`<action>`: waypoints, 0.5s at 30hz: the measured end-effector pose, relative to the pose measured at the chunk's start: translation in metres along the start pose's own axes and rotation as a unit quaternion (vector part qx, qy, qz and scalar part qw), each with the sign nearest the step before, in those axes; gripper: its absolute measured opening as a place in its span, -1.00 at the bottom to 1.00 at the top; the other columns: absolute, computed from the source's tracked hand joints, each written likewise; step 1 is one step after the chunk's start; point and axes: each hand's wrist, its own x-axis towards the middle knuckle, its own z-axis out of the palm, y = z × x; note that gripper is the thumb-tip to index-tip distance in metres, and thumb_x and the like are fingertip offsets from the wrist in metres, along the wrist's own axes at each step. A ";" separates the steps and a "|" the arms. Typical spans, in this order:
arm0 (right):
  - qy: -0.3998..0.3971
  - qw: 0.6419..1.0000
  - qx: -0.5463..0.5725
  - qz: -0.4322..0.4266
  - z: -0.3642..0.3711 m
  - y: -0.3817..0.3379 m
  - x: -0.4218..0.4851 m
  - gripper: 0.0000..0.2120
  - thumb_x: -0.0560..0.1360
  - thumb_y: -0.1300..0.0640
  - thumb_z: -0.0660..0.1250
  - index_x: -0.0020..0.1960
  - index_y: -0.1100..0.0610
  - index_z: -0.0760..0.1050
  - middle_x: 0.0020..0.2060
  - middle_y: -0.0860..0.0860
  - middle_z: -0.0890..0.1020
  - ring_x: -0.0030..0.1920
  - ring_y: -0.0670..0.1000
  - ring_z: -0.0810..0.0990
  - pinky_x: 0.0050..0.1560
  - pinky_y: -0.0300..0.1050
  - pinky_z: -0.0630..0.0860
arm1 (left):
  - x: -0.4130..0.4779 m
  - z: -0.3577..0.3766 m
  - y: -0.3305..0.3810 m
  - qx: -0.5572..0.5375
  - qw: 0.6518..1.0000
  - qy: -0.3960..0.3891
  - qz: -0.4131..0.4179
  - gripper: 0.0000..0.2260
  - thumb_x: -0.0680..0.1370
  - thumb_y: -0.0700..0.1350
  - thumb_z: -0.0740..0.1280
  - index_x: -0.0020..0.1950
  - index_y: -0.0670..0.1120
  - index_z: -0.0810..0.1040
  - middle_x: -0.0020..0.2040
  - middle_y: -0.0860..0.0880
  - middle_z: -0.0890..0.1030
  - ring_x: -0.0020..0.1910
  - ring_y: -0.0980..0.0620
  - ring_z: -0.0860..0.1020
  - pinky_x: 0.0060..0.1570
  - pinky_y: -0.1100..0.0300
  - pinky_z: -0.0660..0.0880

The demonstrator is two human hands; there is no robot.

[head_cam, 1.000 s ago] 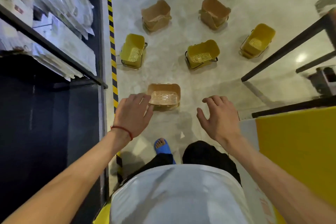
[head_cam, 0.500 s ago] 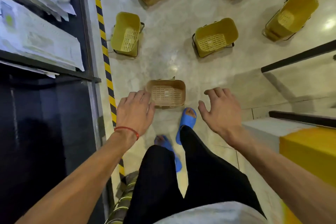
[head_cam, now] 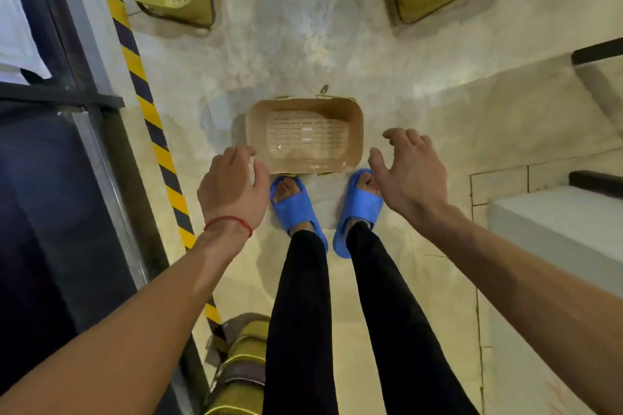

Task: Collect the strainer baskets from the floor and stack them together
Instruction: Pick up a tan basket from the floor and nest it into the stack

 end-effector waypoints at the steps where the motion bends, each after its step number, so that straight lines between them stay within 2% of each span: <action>1: -0.004 1.000 0.010 0.006 0.019 0.004 0.011 -0.52 0.60 -0.16 0.13 0.41 0.08 0.39 0.26 0.02 0.53 0.26 0.09 0.44 0.12 0.03 0.47 | 0.011 0.019 -0.009 -0.008 1.000 0.001 -0.004 -0.71 0.62 0.02 0.14 0.27 -0.02 0.48 0.23 -0.01 0.54 0.19 -0.07 0.47 0.04 0.02 0.47; 6: 0.010 0.996 0.077 0.034 0.112 0.021 0.063 -0.45 0.65 -0.24 0.03 0.51 0.06 0.26 0.37 0.04 0.44 0.38 0.08 0.37 0.28 0.06 0.39 | 0.073 0.105 -0.047 -0.082 0.996 0.028 -0.034 -0.66 0.59 0.02 0.19 0.34 -0.03 0.39 0.30 -0.02 0.45 0.25 -0.07 0.42 0.11 0.00 0.44; 9: 0.039 0.989 0.136 0.046 0.160 0.027 0.093 -0.43 0.65 -0.26 0.02 0.51 0.08 0.24 0.38 0.04 0.44 0.34 0.06 0.42 0.33 0.03 0.39 | 0.108 0.151 -0.066 -0.154 0.986 0.053 -0.044 -0.61 0.59 0.04 0.20 0.40 -0.04 0.33 0.35 -0.02 0.39 0.29 -0.03 0.42 0.16 0.01 0.46; 12: 0.076 0.973 0.209 0.057 0.196 0.031 0.117 -0.54 0.68 -0.16 0.04 0.43 0.11 0.31 0.27 0.01 0.50 0.21 0.01 0.48 0.18 -0.16 0.36 | 0.137 0.189 -0.075 -0.267 0.957 0.066 -0.090 -0.61 0.59 0.06 0.21 0.38 -0.04 0.35 0.29 -0.01 0.48 0.23 0.00 0.50 0.20 0.03 0.48; 15: 0.088 0.963 0.239 0.089 0.214 0.030 0.132 -0.64 0.70 -0.07 0.02 0.32 0.15 0.34 0.02 -0.04 0.54 -0.06 -0.01 0.47 -0.12 -0.23 0.26 | 0.152 0.211 -0.071 -0.286 0.948 0.083 -0.117 -0.73 0.63 0.04 0.16 0.15 -0.14 0.44 -0.03 -0.06 0.58 -0.01 -0.10 0.56 -0.03 0.06 0.49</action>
